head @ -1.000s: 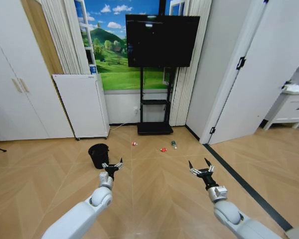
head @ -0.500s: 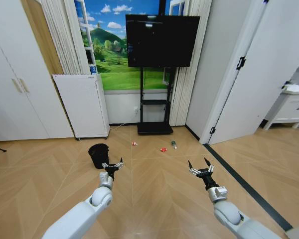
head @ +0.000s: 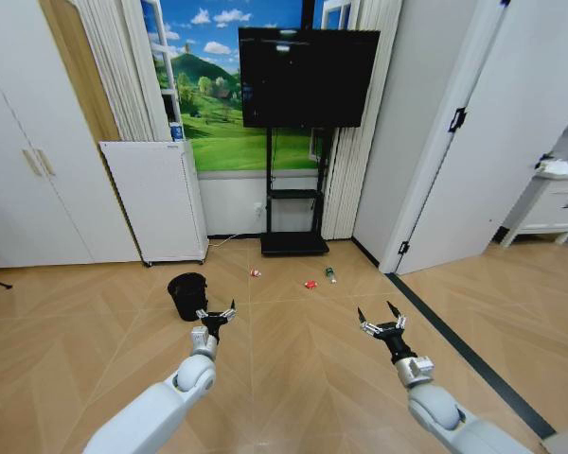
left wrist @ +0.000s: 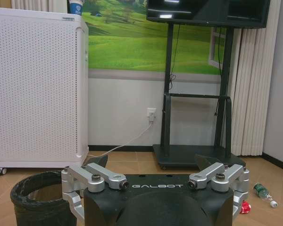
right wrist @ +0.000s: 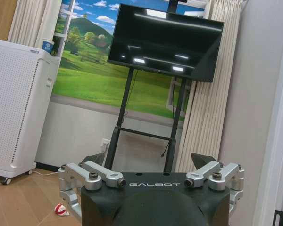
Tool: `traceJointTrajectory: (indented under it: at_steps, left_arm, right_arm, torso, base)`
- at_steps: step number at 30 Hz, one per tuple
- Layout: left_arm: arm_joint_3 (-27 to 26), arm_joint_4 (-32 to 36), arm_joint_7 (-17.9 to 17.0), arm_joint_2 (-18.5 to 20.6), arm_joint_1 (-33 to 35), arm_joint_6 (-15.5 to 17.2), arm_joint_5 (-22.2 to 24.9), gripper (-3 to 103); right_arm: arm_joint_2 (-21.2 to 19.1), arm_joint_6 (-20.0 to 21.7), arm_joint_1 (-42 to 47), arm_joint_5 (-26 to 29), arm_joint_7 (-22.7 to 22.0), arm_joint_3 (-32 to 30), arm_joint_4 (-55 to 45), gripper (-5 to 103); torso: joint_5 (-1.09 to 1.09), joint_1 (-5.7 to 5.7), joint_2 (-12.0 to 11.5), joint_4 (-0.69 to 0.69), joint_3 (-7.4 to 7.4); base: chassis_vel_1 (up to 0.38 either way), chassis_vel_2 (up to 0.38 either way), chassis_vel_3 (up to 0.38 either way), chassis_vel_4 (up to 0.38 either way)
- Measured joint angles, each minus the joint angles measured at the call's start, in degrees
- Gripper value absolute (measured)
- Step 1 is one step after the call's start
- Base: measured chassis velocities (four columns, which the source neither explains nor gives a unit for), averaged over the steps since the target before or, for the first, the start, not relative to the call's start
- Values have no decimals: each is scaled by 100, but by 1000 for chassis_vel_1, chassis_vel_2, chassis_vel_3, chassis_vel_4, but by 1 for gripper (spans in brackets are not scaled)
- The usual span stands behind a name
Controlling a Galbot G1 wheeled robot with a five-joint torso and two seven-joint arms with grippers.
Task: Pick up the trash bin and place the garbage on the floor into it.
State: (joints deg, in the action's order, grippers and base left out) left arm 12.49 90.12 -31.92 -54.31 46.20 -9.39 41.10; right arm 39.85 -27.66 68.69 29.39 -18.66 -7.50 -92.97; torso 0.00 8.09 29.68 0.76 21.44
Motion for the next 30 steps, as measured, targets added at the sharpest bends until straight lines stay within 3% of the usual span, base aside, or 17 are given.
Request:
traceJointTrajectory:
  at_steps: [13, 30]
  left_arm:
    - [-16, -16, -8, -31, 22, 0, -6, 100]
    - [-40, -14, -15, -44, 90, -9, -35, 100]
  right_arm:
    - [-3, -64, -187, 19, 78, 232, 108, 100]
    - [100, -110, -159, 6, 90, 214, 186, 100]
  torso:
    - [1, -1, 1, -1, 0]
    - [0, 1, -1, 0, 0]
  base:
    - [-99, 104, 112, -110]
    - [-182, 267, 193, -277]
